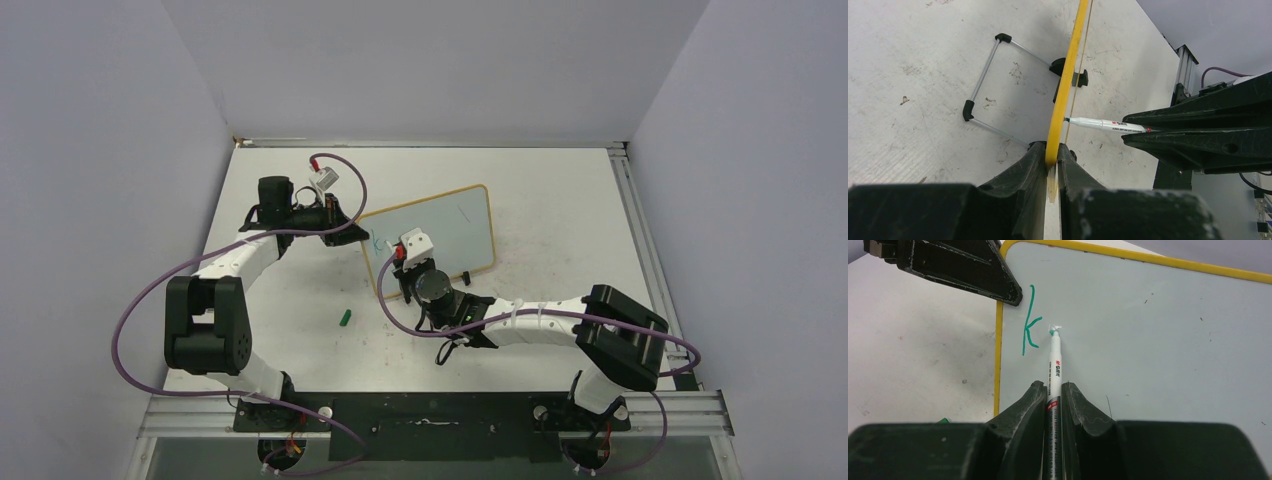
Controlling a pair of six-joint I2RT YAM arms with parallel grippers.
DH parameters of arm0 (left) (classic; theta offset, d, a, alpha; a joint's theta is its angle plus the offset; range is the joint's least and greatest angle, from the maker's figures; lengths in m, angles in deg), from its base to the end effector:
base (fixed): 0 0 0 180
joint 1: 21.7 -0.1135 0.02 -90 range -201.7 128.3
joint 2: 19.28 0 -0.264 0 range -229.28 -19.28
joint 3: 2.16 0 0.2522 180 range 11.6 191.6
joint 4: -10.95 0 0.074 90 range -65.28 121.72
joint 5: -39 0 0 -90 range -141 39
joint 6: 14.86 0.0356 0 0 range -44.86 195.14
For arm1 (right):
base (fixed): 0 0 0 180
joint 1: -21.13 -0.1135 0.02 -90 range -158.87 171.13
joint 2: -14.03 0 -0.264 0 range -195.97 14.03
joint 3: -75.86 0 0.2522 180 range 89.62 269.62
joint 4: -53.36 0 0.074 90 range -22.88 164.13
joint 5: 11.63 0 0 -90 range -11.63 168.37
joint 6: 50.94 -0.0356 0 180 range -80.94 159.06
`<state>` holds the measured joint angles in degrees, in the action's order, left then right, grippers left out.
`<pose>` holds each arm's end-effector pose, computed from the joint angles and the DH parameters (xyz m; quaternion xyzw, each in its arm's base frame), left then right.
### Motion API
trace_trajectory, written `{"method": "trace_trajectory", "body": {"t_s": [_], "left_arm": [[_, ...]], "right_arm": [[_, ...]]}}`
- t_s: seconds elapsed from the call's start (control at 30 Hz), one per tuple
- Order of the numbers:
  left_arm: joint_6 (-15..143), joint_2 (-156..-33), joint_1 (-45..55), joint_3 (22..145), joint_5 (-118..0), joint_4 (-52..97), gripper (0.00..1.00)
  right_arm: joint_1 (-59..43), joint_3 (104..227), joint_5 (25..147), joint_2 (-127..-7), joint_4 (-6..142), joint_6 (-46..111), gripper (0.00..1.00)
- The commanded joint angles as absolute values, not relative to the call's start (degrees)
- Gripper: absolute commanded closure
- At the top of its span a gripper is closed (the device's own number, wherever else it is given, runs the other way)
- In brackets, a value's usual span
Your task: Write a sentence on the whiteboard
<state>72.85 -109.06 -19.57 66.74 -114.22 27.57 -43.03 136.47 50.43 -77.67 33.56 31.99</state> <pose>0.3247 -0.0439 0.2328 0.2308 0.7641 -0.4843 0.3583 0.1663 0.3052 0.2265 -0.2241 0.7323 0.2066 0.6090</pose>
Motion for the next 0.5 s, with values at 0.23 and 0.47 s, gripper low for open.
{"method": "trace_trajectory", "body": {"t_s": [0.23,0.47], "left_arm": [[73.8,-107.4,-19.9,68.8,-114.2,29.0,1.0],[73.8,-107.4,-19.9,68.9,-114.1,29.0,1.0]], "right_arm": [[-41.8,138.3,48.4,-76.7,31.6,33.2,0.95],[-41.8,139.5,48.7,-77.1,31.0,34.2,0.95]]}}
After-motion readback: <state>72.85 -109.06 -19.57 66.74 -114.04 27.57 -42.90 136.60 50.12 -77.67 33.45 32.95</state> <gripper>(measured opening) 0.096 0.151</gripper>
